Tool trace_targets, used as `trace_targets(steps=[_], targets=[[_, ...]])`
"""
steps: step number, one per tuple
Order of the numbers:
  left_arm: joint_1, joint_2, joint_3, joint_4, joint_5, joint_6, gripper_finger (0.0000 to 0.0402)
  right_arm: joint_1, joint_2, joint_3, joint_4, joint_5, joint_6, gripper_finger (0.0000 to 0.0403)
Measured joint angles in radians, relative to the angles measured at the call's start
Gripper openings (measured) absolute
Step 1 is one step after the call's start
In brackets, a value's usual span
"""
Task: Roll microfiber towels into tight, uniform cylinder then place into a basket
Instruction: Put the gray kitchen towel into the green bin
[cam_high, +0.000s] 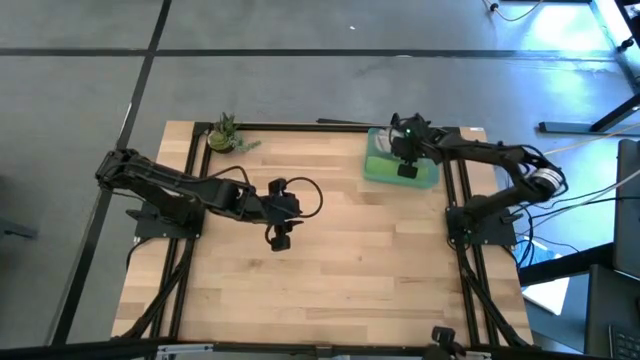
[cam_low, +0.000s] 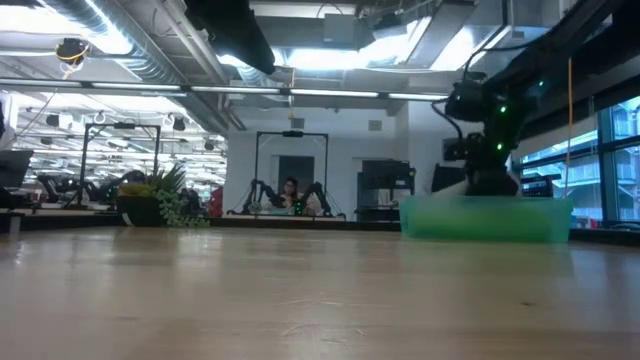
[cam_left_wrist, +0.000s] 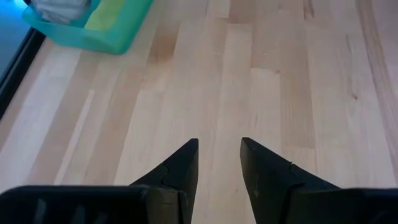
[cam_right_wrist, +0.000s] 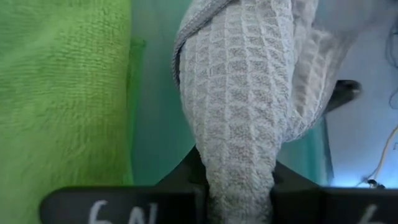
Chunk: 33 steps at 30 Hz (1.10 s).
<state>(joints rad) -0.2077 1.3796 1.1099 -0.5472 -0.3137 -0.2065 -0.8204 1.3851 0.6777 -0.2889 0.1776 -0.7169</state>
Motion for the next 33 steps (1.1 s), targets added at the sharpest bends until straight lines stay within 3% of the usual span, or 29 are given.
trace_targets(steps=[15,33], targets=[[0.0,0.0,0.0,-0.002,0.0,0.0,0.0115,-0.028,0.18,0.002,0.062,-0.022,-0.05,0.0052],[0.0,0.0,0.0,-0.002,0.0,0.0,0.0115,-0.027,0.18,0.002,0.069,0.043,-0.079,0.0198]])
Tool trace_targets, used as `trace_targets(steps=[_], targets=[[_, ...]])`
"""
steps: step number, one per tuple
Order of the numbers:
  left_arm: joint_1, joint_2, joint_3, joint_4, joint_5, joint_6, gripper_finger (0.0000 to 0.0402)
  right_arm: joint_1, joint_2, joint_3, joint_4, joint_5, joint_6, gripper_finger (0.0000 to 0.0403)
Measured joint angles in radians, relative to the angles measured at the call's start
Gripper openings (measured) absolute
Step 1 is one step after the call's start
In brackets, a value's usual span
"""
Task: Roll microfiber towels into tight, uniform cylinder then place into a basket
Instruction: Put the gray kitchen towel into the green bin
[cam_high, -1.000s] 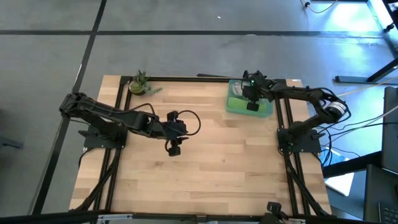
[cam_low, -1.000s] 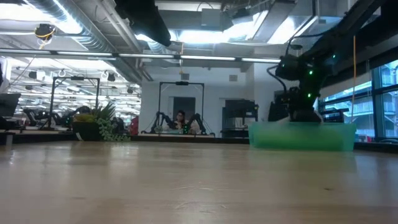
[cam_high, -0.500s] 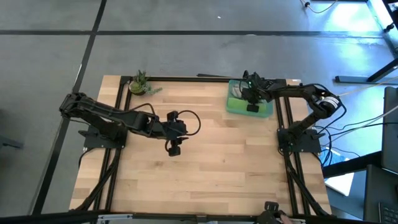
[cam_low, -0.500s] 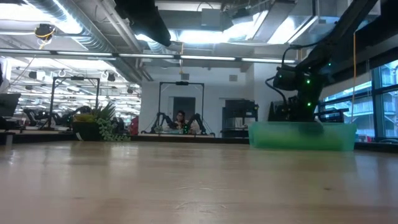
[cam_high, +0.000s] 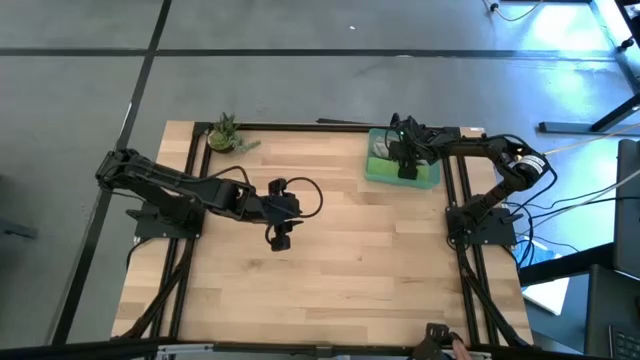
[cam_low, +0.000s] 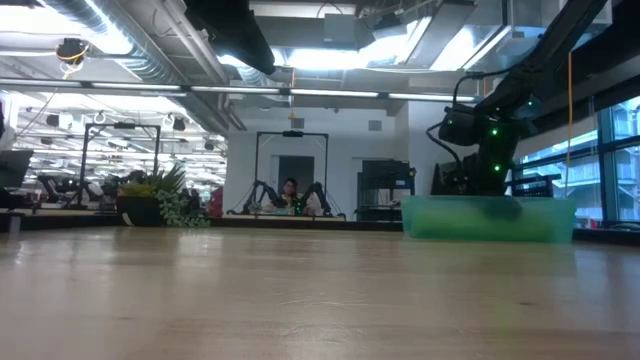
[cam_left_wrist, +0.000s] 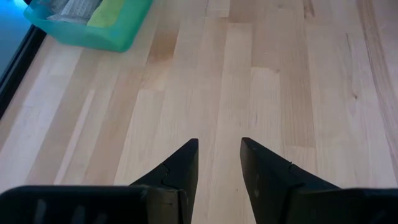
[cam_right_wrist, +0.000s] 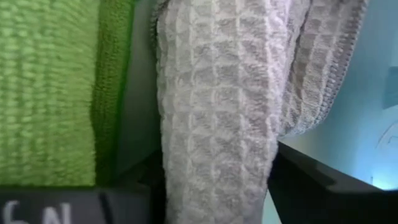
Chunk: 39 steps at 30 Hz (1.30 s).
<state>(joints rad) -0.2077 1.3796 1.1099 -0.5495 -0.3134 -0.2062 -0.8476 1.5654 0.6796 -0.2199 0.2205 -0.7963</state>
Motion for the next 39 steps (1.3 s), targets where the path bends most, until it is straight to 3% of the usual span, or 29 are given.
trace_targets(steps=[7,18,26,32,39], targets=[[0.0,0.0,0.0,0.0,0.0,0.0,0.0115,0.01,-0.006,0.019,-0.039,0.001,0.011,0.023],[0.0,0.0,0.0,0.0,0.0,0.0,0.0115,0.014,-0.011,0.137,-0.235,0.004,0.113,0.0232],[0.0,0.0,0.0,0.0,0.0,-0.001,0.0115,0.014,-0.011,0.143,-0.255,0.002,0.164,0.0232],[0.0,0.0,0.0,0.0,0.0,-0.002,0.0115,0.004,-0.011,0.139,-0.313,-0.21,0.191,0.0232],[0.0,0.0,0.0,0.0,0.0,-0.002,0.0115,0.002,-0.011,0.151,-0.329,-0.191,0.187,0.0232]])
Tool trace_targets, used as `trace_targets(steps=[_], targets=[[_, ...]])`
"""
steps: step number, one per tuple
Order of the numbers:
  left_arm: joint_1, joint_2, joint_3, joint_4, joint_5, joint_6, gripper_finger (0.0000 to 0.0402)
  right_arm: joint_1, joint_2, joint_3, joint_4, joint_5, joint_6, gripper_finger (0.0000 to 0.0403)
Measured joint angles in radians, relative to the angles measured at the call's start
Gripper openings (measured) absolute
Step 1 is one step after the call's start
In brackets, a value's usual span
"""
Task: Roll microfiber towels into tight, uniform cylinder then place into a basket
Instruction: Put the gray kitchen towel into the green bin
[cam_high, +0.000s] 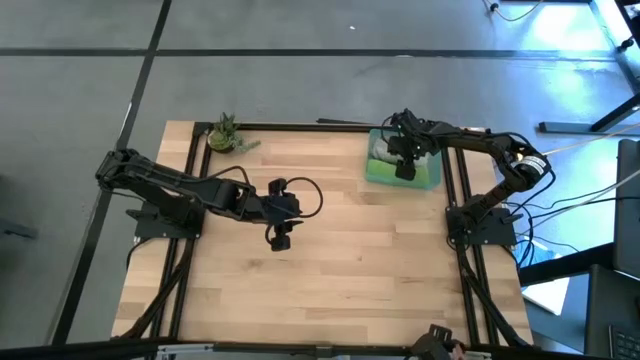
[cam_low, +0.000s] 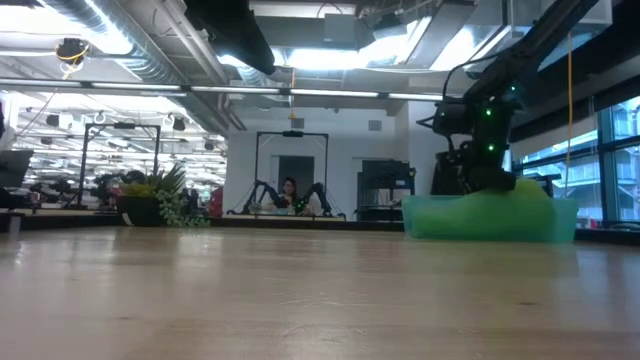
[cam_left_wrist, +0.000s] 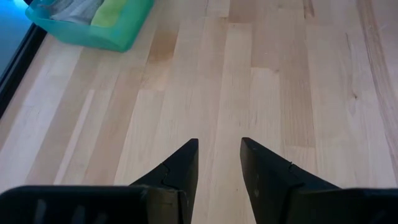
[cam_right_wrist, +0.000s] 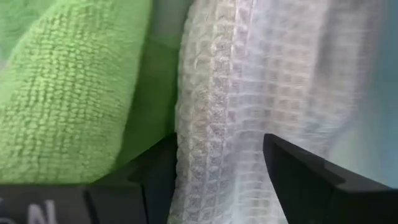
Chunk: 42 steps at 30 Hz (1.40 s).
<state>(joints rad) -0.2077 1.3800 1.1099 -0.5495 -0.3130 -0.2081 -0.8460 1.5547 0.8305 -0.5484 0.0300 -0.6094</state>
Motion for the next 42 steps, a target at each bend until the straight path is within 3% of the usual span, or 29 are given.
trace_targets(steps=[6,9,13,19,24,28,33,36,42], targets=[[0.0,0.0,0.0,0.0,0.0,-0.003,0.0115,-0.01,0.0,0.01,-0.008,0.101,0.007,0.0232],[0.0,0.0,0.0,0.0,0.0,-0.003,0.0115,-0.018,0.0,0.009,-0.045,-0.065,0.01,0.0232],[0.0,0.0,0.0,0.0,0.0,-0.003,0.0115,-0.022,0.0,0.01,-0.022,-0.128,0.027,0.0232],[0.014,0.015,0.001,0.046,-0.009,0.043,0.0115,-0.022,0.0,0.01,0.022,0.082,0.096,0.0232],[0.117,0.111,0.002,0.265,-0.011,0.225,0.0115,-0.022,0.0,0.01,0.021,0.045,0.096,0.0232],[0.243,0.221,0.002,0.532,0.138,0.368,0.0115,-0.024,0.0,0.01,0.022,0.045,0.093,0.0232],[0.372,0.381,0.006,0.858,0.231,0.48,0.0115,-0.023,0.0,0.01,0.023,0.045,0.093,0.0232],[0.416,0.472,0.099,0.837,0.252,0.516,0.0115,-0.024,0.0,0.01,0.023,0.045,0.094,0.0232],[0.466,0.658,0.423,0.571,0.307,0.559,0.0115,-0.024,0.0,0.01,0.023,0.045,0.104,0.0232]])
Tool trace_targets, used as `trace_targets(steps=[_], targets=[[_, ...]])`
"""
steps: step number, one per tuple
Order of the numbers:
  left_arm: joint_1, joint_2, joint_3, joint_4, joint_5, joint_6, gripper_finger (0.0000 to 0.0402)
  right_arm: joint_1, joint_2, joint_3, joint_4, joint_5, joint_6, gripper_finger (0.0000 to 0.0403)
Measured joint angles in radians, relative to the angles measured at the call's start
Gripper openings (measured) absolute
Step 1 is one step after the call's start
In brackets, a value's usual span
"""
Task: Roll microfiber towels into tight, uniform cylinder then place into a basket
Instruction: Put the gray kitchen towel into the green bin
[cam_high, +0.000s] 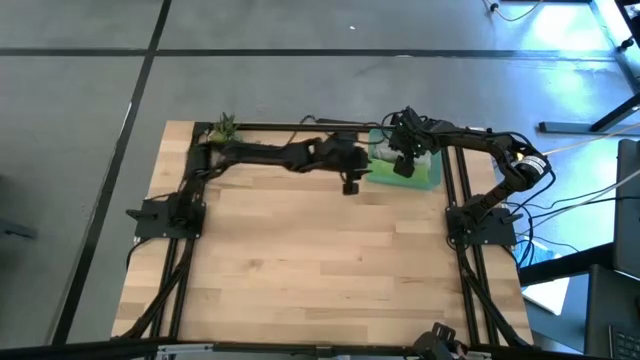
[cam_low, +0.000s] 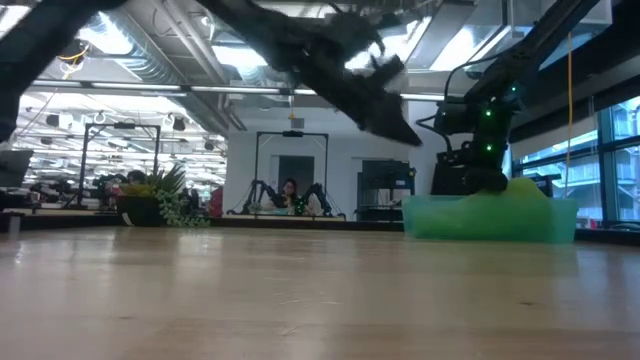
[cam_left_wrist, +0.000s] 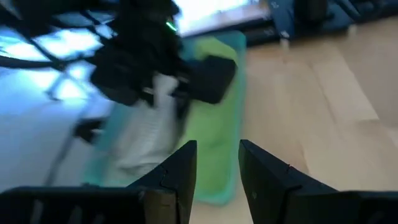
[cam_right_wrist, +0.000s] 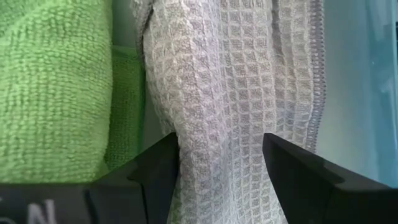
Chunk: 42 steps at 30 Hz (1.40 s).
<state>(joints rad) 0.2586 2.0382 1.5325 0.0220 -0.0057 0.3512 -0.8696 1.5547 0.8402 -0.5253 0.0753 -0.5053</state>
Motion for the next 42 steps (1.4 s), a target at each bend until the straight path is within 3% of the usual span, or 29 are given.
trace_targets(steps=[4,11,16,21,42], targets=[[0.027,0.144,0.161,-0.059,0.097,-0.002,0.0115,0.0,0.0,0.0,0.001,0.0,0.0,0.0232],[0.045,0.319,0.453,-0.216,0.085,-0.079,0.0115,0.0,0.0,0.0,0.001,0.0,0.0,0.0232],[0.045,0.423,0.571,-0.294,0.044,-0.084,0.0115,0.0,0.0,0.0,0.001,0.0,0.0,0.0232],[0.045,0.482,0.615,-0.295,0.043,-0.095,0.0115,0.0,0.0,0.0,0.001,0.0,0.0,0.0232],[0.076,0.524,0.62,-0.264,0.074,-0.168,0.0114,0.0,0.0,0.026,-0.005,0.003,0.0,0.0232]])
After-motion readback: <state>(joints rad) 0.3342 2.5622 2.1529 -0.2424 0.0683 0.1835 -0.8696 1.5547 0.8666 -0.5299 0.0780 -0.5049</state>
